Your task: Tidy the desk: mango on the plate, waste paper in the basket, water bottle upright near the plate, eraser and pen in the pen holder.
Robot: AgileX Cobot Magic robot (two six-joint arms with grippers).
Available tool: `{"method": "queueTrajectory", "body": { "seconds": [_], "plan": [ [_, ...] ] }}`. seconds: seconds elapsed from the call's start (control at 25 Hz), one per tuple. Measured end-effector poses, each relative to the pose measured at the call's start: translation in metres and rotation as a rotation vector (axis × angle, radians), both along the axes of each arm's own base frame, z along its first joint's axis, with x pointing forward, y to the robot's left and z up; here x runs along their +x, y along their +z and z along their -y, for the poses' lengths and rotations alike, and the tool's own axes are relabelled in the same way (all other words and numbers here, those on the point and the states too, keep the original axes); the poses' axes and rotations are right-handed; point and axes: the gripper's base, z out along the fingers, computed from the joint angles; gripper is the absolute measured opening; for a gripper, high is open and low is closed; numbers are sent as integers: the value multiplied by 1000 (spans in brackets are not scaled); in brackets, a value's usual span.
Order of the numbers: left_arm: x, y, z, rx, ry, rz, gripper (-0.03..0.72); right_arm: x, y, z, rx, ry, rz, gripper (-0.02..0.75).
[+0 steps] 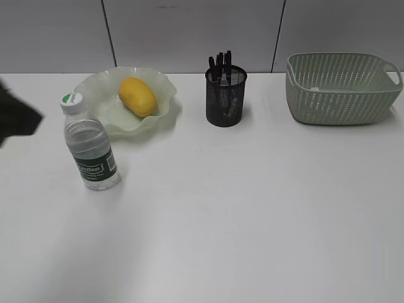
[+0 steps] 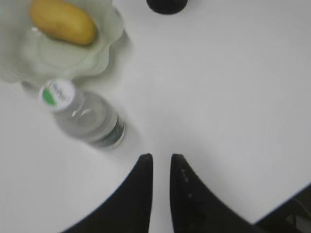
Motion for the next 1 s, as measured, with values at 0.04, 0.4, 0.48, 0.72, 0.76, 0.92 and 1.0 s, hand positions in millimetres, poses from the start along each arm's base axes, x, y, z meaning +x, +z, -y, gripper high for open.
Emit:
{"method": "queueTrajectory", "body": {
  "seconds": [0.04, 0.4, 0.48, 0.72, 0.76, 0.92, 1.0],
  "plan": [
    [-17, 1, -13, 6, -7, 8, 93, 0, 0, 0, 0, 0, 0, 311],
    [-154, -13, -118, -247, -4, 344, 98, 0, 0, 0, 0, 0, 0, 311],
    [-166, -22, -127, -286, 0, 366, 98, 0, 0, 0, 0, 0, -1, 311],
    [-167, -38, -125, -317, 14, 313, 105, 0, 0, 0, 2, 1, -1, 311],
    [-167, -39, -125, -315, 15, 309, 111, 0, 0, 0, 2, 1, -1, 311],
    [-166, -40, -125, -311, 15, 312, 166, 0, 0, 0, 4, 2, -2, 311],
    [-166, -40, -125, -302, 8, 318, 212, 0, 0, 0, 4, 2, -2, 311]
  ]
}}
